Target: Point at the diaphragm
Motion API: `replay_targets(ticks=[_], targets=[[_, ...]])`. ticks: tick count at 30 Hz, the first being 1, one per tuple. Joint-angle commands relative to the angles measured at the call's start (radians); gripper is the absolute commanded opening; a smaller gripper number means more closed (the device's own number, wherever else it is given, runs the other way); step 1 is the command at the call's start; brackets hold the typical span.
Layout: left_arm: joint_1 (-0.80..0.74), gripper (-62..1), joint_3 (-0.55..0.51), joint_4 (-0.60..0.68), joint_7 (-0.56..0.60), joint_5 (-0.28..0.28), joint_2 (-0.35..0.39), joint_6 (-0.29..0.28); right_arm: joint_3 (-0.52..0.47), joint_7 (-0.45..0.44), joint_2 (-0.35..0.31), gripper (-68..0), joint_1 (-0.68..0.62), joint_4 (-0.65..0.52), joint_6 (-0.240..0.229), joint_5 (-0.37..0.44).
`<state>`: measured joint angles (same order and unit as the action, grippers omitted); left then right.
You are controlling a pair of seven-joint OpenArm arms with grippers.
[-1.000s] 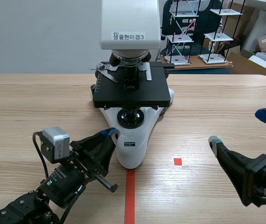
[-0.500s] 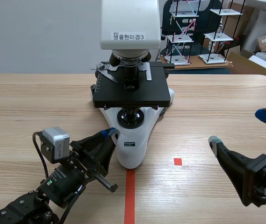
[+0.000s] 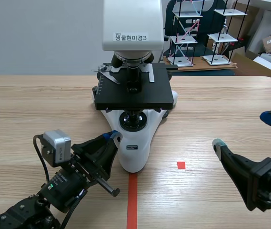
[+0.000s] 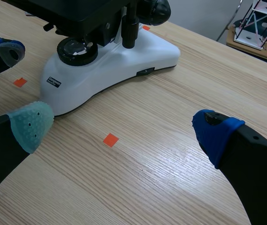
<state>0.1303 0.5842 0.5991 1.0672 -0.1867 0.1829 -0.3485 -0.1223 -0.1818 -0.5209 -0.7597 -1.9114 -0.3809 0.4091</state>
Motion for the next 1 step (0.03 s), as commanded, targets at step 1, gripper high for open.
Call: replay_targets(ticks=[1], targets=[[0.006,-56.9,0.001,0.014,0.014,-0.003,-0.002,-0.002,-0.001,-0.014,0.0,0.4,0.009,-0.01,0.003,0.01]])
